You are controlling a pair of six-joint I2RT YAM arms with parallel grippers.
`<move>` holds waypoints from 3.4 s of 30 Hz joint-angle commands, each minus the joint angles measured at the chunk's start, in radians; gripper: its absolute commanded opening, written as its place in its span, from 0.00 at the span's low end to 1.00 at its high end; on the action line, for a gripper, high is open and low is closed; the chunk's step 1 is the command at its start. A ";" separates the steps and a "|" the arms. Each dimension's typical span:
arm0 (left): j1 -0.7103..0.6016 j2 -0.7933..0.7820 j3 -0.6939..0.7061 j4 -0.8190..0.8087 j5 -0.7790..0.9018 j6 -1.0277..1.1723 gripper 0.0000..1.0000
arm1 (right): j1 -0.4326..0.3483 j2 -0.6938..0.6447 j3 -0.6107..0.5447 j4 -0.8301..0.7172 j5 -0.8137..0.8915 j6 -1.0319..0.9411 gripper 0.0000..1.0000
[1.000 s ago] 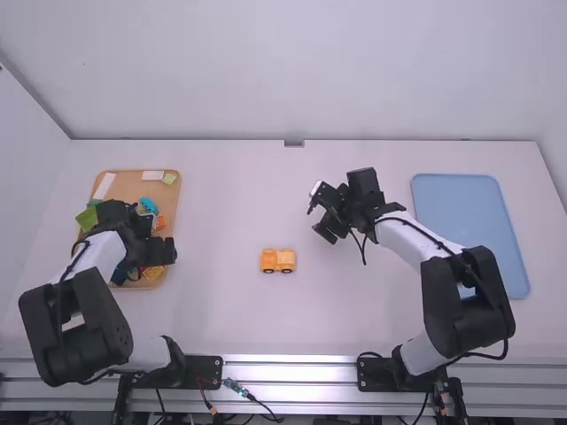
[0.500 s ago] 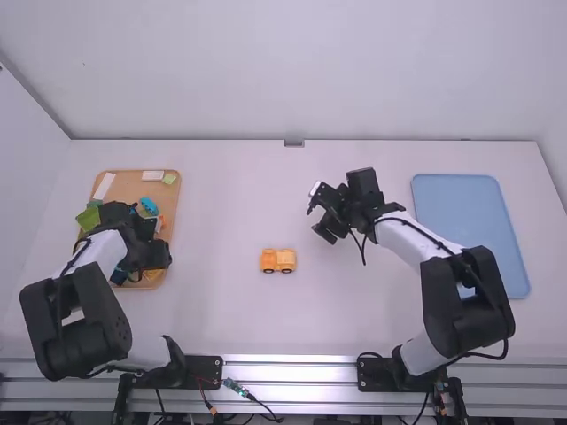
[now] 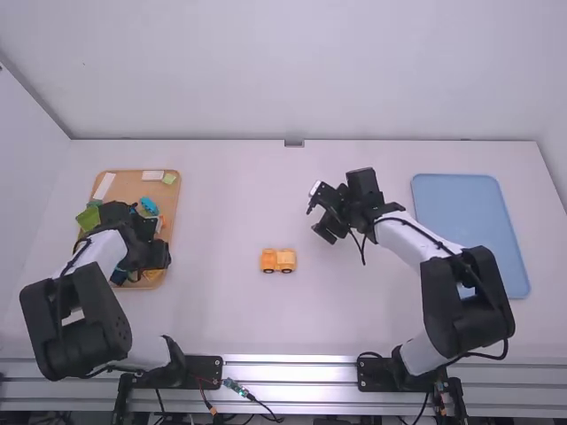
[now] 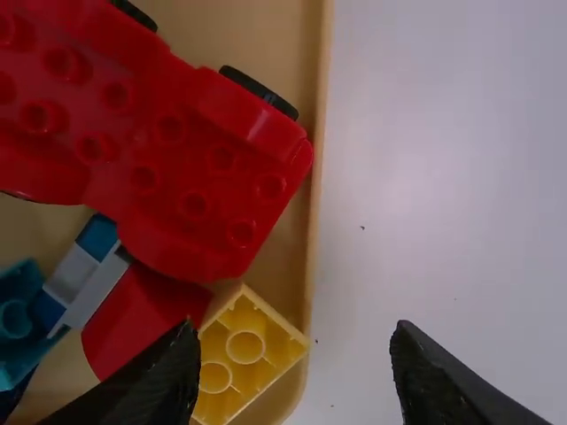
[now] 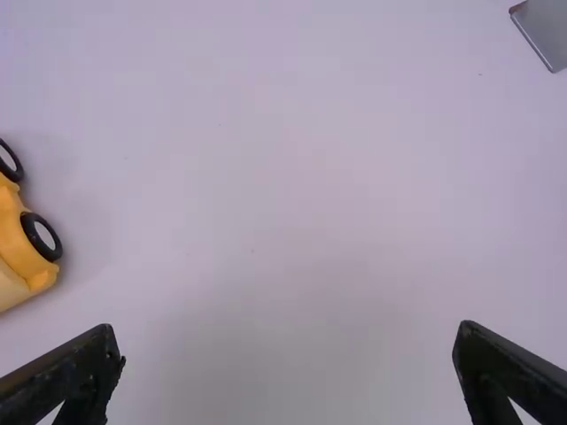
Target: Assemble lego blocks to make yellow taxi
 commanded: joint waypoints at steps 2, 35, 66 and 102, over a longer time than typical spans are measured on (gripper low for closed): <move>0.002 0.001 0.012 -0.001 -0.004 0.041 0.57 | 0.000 -0.024 0.025 -0.001 -0.006 0.009 0.99; -0.003 -0.001 -0.054 0.129 -0.062 0.245 0.52 | 0.013 -0.024 0.060 -0.031 -0.006 0.009 0.99; 0.010 -0.089 -0.076 0.051 -0.008 0.335 0.45 | 0.011 -0.024 0.060 -0.034 -0.006 0.010 0.98; 0.011 -0.089 -0.178 0.162 -0.113 0.327 0.46 | 0.011 -0.024 0.060 -0.030 -0.005 0.009 0.99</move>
